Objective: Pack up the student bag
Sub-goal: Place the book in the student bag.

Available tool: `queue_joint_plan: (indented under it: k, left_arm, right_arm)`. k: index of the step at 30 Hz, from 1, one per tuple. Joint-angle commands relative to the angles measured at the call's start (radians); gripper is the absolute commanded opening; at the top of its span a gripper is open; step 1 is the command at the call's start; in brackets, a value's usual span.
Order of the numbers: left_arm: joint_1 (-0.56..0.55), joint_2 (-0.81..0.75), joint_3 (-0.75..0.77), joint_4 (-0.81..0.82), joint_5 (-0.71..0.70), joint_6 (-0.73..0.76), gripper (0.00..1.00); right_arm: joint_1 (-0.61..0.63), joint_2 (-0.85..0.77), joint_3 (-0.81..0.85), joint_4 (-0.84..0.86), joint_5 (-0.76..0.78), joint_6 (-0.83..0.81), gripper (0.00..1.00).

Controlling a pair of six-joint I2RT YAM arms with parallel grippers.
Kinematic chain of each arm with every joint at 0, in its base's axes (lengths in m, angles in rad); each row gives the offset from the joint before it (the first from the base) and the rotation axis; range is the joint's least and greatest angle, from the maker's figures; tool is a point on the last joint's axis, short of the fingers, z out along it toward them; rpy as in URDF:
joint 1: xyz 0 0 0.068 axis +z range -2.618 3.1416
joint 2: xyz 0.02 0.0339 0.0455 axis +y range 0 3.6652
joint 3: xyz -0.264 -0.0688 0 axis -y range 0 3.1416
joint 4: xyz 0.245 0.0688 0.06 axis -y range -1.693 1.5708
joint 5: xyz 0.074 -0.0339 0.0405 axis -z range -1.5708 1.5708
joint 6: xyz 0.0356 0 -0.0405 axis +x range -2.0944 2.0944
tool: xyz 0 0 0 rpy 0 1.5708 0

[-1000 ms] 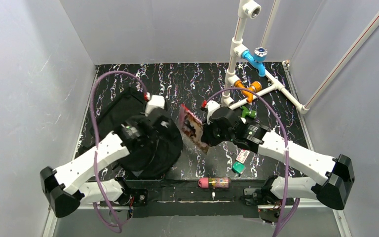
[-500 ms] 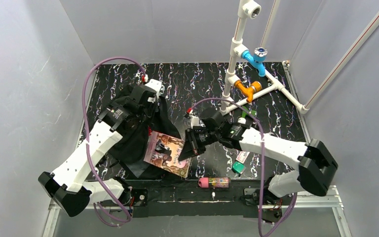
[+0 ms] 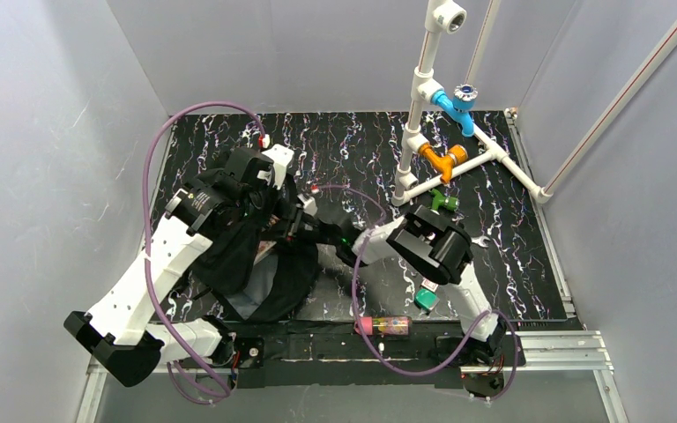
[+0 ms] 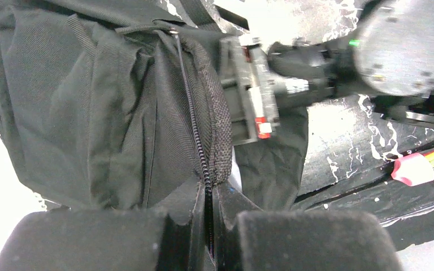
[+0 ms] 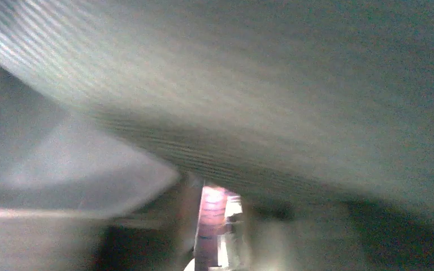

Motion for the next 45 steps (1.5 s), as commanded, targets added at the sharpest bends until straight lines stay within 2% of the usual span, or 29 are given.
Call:
queue_joint_plan:
  k: [1, 2, 5, 12, 13, 15, 17, 20, 23, 24, 25, 27, 28, 29, 31, 33, 37, 40, 45]
  left_arm:
    - [-0.003, -0.059, 0.025, 0.026, 0.011, -0.009, 0.00]
    - [-0.002, -0.060, 0.015, 0.030, 0.023, -0.014, 0.00]
    - [-0.004, -0.059, -0.021, 0.057, 0.041, -0.024, 0.00]
    - [-0.003, -0.081, -0.042, 0.060, 0.033, -0.026, 0.00]
    - [-0.003, -0.089, -0.049, 0.060, 0.033, -0.030, 0.00]
    - [-0.003, -0.104, -0.063, 0.063, 0.051, -0.043, 0.00]
    - [-0.003, -0.110, -0.074, 0.067, 0.069, -0.055, 0.00]
    - [-0.004, -0.111, -0.086, 0.067, 0.098, -0.078, 0.00]
    - [-0.003, -0.119, -0.104, 0.071, 0.107, -0.098, 0.00]
    - [-0.004, -0.121, -0.110, 0.074, 0.108, -0.101, 0.00]
    - [-0.003, -0.125, -0.119, 0.078, 0.101, -0.104, 0.00]
    - [-0.003, -0.126, -0.134, 0.089, 0.089, -0.112, 0.00]
    - [-0.003, -0.126, -0.141, 0.097, 0.084, -0.115, 0.00]
    - [-0.002, -0.124, -0.151, 0.107, 0.083, -0.122, 0.00]
    - [-0.004, -0.119, -0.170, 0.128, 0.084, -0.134, 0.00]
    - [-0.003, -0.111, -0.180, 0.145, 0.092, -0.147, 0.00]
    - [-0.002, -0.103, -0.181, 0.159, 0.105, -0.174, 0.00]
    - [-0.003, -0.122, -0.199, 0.178, 0.102, -0.196, 0.00]
    - [-0.003, -0.152, -0.220, 0.206, 0.087, -0.224, 0.00]
  right_arm:
    - [0.005, 0.022, 0.243, -0.302, 0.098, -0.309, 0.69]
    - [0.005, -0.007, 0.211, -0.395, 0.102, -0.348, 0.75]
    - [0.001, -0.087, 0.109, -0.448, 0.081, -0.429, 0.82]
    - [0.002, -0.248, -0.072, -0.545, 0.082, -0.584, 0.83]
    - [0.002, -0.248, -0.075, -0.542, 0.073, -0.596, 0.79]
    - [0.002, -0.229, -0.052, -0.508, 0.066, -0.606, 0.62]
    - [0.002, -0.184, 0.000, -0.437, 0.061, -0.606, 0.36]
    - [0.004, -0.081, 0.175, -0.407, 0.062, -0.598, 0.02]
    - [0.015, 0.022, 0.324, -0.352, 0.050, -0.583, 0.01]
    - [0.016, 0.025, 0.344, -0.386, 0.055, -0.598, 0.04]
    - [0.017, 0.009, 0.328, -0.396, 0.057, -0.614, 0.14]
    - [0.016, -0.070, 0.235, -0.458, 0.088, -0.658, 0.41]
    - [0.016, -0.117, 0.185, -0.512, 0.109, -0.698, 0.51]
    - [0.014, -0.169, 0.136, -0.551, 0.114, -0.753, 0.56]
    - [0.013, -0.270, 0.047, -0.645, 0.142, -0.834, 0.63]
    - [0.013, -0.354, 0.015, -0.789, 0.159, -0.913, 0.66]
    - [0.026, -0.492, -0.002, -1.038, 0.346, -1.004, 0.79]
    - [0.036, -0.495, 0.048, -1.151, 0.522, -0.993, 0.89]
    - [0.061, -0.371, 0.167, -1.117, 0.718, -0.950, 0.92]
